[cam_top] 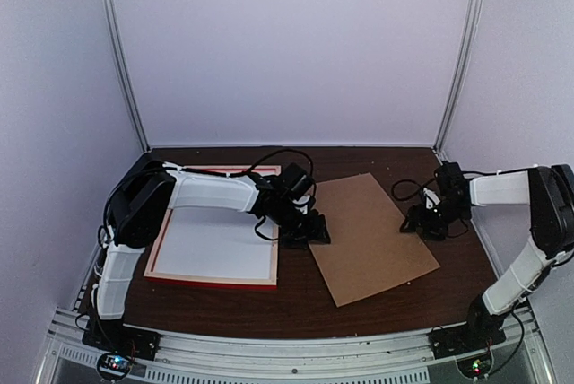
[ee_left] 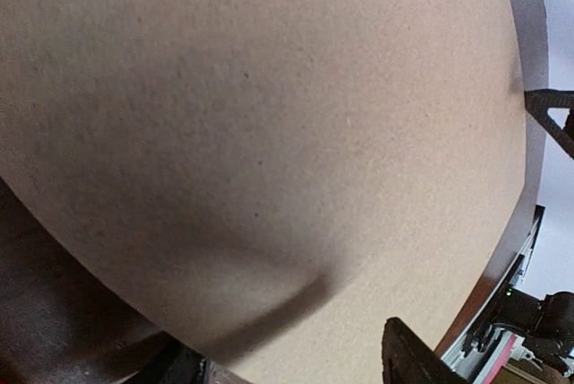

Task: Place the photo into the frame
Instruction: Pick up the backboard from the center of the board.

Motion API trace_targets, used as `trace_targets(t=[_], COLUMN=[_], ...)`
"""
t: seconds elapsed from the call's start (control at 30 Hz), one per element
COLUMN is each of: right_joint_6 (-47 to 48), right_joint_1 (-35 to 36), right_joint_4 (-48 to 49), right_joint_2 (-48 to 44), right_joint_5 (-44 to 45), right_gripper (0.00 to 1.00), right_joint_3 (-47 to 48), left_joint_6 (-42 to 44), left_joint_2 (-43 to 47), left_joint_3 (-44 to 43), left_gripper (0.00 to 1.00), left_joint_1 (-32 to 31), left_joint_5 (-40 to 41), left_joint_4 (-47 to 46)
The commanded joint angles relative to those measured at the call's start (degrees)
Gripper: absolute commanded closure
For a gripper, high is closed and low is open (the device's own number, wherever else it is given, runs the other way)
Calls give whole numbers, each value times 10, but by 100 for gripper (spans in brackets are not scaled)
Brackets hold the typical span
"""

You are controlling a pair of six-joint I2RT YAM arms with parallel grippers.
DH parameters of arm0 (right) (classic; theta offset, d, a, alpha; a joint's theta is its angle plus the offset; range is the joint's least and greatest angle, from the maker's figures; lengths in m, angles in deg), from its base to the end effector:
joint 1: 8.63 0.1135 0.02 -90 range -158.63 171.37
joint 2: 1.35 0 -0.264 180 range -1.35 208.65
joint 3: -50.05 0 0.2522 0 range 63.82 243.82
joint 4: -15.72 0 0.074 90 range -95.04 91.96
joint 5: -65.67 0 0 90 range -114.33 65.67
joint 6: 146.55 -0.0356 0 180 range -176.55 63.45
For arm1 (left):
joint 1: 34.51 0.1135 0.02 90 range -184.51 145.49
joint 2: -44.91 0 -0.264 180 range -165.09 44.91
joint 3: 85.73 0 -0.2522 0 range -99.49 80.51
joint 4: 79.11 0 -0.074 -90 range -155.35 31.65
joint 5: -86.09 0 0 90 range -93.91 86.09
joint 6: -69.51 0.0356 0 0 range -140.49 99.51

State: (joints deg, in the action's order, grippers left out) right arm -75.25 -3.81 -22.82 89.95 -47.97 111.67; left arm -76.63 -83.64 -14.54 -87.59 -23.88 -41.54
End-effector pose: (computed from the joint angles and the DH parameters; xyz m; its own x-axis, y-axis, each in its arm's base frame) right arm 0.2825 0.0381 0.1536 -0.9487 0.2148 -0.2321 0.0833 0.8778 0.4717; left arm 0.2786 -0.3910 0.1443 -0.9977 0.0285 -0.0622 0.0606 0.7911 -0.6086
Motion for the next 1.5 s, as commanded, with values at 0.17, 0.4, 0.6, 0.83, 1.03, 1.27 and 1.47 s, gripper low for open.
trace_targets(t=[0.17, 0.4, 0.6, 0.83, 1.03, 1.27, 1.47], right_joint_6=[-66, -95, -117, -101, -75, -66, -63], right_joint_1=[8, 9, 9, 8, 8, 8, 8], right_joint_4=[60, 56, 43, -1, -24, 1, 28], right_joint_2=[-107, -170, -223, -246, -226, -188, -154], right_joint_5=[-222, -254, -282, -265, -215, -191, -187], right_gripper=[33, 34, 38, 40, 41, 43, 44], right_joint_3=[-115, -125, -112, -99, -115, -137, -149], left_joint_6=[28, 36, 35, 19, -3, -16, -63], left_joint_2=[-20, -4, -4, 16, 54, 88, 98], left_joint_3=[11, 23, 27, 59, 91, 101, 128], left_gripper=[35, 35, 35, 42, 51, 63, 75], left_joint_1=[-4, -2, 1, 10, 23, 36, 47], left_joint_5=[0, 1, -13, -48, -93, -127, -159], left_joint_4=[-28, -27, -36, -106, -191, -234, -323])
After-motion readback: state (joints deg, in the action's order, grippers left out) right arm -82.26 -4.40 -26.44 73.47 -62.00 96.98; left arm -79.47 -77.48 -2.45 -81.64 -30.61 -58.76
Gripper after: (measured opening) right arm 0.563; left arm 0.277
